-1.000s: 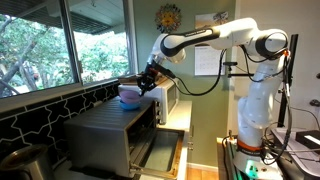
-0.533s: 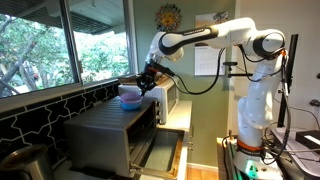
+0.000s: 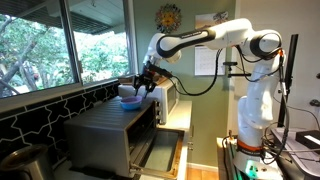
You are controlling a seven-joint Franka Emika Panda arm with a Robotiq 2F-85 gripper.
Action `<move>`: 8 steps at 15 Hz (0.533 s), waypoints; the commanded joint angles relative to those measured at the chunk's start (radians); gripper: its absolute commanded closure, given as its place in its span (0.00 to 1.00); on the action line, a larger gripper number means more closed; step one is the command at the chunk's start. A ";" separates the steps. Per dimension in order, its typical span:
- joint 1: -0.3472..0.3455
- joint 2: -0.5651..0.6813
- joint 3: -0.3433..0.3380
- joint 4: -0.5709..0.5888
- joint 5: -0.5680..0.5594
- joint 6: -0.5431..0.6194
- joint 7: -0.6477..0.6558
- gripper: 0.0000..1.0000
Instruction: Remove the purple plate from the oven and stack it on top of the blue plate, flip the stacked plates upside down on top of the oven
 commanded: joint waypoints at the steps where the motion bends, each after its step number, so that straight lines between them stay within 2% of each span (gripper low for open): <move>1: 0.001 -0.004 0.006 -0.041 -0.040 0.026 0.050 0.72; 4: 0.003 -0.009 0.012 -0.054 -0.068 0.029 0.063 0.96; 5: 0.005 -0.011 0.015 -0.055 -0.079 0.026 0.065 1.00; 8: 0.012 -0.010 0.032 -0.037 -0.121 0.005 0.063 0.99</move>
